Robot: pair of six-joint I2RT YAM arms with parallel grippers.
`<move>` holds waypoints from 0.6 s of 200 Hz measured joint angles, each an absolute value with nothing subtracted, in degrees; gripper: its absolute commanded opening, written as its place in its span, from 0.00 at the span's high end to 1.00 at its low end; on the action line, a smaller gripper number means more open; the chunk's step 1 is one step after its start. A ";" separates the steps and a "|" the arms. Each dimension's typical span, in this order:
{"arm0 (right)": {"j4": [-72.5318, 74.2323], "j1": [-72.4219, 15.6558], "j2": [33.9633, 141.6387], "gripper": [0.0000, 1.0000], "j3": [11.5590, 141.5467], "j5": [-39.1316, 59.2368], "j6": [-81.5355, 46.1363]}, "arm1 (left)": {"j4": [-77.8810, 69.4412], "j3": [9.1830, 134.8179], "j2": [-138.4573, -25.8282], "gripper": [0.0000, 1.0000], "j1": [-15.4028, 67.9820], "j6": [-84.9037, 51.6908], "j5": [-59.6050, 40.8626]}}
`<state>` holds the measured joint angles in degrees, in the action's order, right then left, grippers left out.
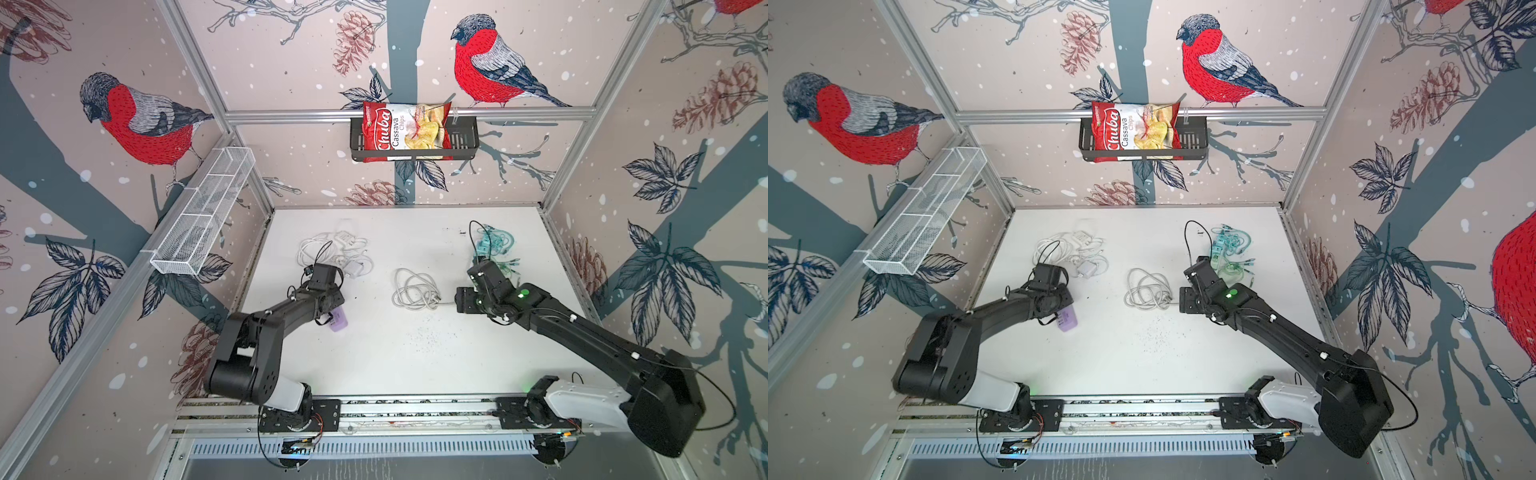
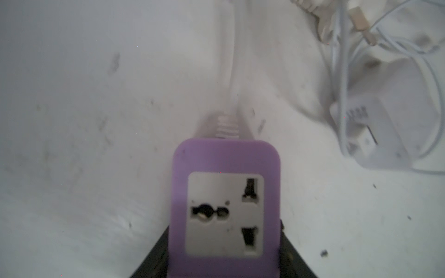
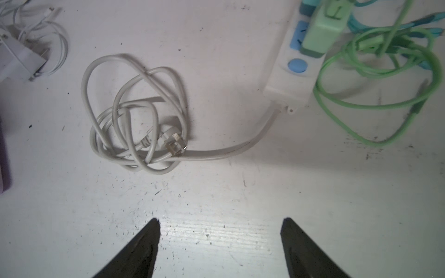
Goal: Insert the plug
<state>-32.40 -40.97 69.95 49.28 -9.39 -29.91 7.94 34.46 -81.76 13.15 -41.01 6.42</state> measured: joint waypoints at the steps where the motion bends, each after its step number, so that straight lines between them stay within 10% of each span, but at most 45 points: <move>1: -32.34 -41.06 70.04 0.20 49.30 -9.34 -29.91 | 7.99 34.24 -81.47 0.67 13.30 -41.19 6.39; 120: -25.76 -54.87 88.18 0.20 57.56 -7.09 -30.17 | 13.15 27.07 -66.72 0.28 17.41 -49.39 4.56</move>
